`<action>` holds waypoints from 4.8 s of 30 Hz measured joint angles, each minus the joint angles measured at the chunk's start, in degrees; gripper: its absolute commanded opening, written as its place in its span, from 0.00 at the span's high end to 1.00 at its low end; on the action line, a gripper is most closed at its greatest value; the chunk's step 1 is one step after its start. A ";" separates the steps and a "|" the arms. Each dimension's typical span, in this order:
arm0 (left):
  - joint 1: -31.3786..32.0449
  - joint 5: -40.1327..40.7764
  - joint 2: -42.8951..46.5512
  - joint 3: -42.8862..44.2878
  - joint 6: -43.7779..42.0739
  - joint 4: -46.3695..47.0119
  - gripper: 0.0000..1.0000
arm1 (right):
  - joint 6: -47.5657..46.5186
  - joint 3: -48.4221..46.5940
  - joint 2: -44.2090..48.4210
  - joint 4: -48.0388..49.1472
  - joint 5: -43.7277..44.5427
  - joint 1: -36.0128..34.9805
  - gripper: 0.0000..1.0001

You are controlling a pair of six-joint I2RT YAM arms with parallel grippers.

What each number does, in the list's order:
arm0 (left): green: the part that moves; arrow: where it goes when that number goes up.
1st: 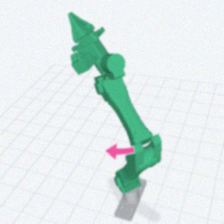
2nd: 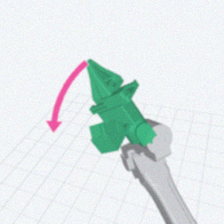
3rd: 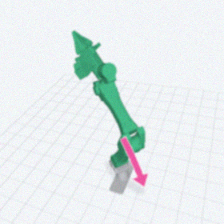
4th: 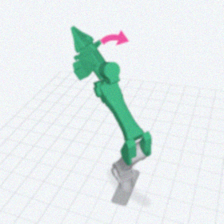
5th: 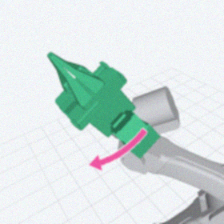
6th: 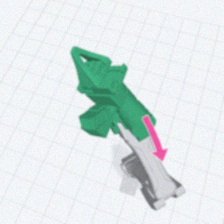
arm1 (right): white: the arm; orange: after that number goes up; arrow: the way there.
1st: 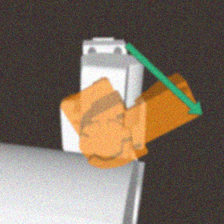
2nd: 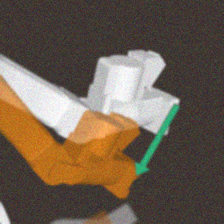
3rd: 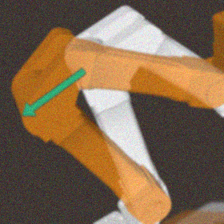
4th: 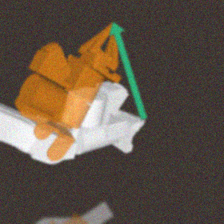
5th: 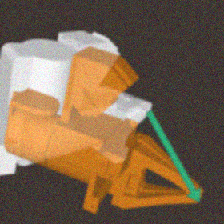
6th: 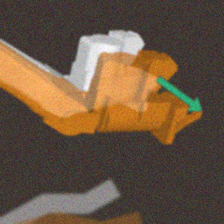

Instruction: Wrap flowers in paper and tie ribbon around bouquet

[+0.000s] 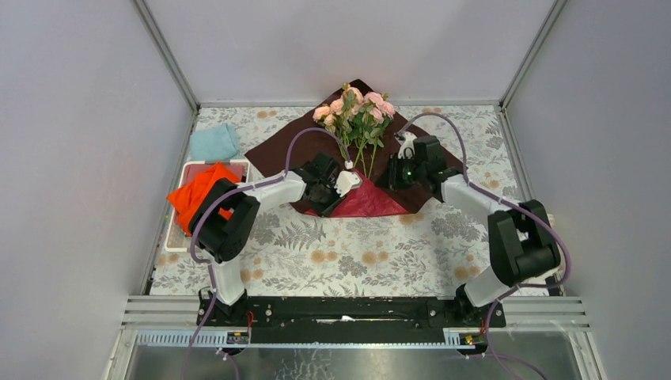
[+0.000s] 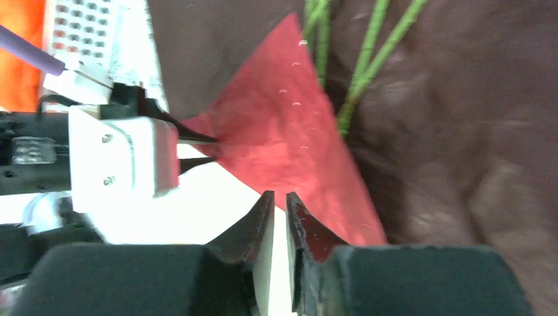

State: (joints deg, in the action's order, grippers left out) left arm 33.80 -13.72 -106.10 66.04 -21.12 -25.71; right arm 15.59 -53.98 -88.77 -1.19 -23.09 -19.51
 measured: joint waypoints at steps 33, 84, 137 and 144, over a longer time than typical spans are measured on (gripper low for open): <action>-10.40 0.76 11.08 1.79 -5.22 -13.53 0.67 | 11.52 9.33 -10.21 2.47 -6.95 6.21 1.00; 3.67 2.19 -13.20 18.95 15.13 1.66 0.60 | 33.94 26.58 6.38 13.46 15.10 5.79 1.00; 3.63 -3.65 -18.93 24.90 18.12 4.90 0.59 | 22.29 19.93 5.03 13.00 35.58 -5.92 1.00; 2.71 -5.01 -18.95 24.83 18.29 5.01 0.59 | 6.45 11.61 5.16 9.11 46.71 -15.45 1.00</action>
State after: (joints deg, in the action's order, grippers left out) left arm 36.51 -18.72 -125.05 90.87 -2.83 -20.71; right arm 22.04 -42.37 -83.61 7.92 23.62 -34.96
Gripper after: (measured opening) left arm 0.415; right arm 0.011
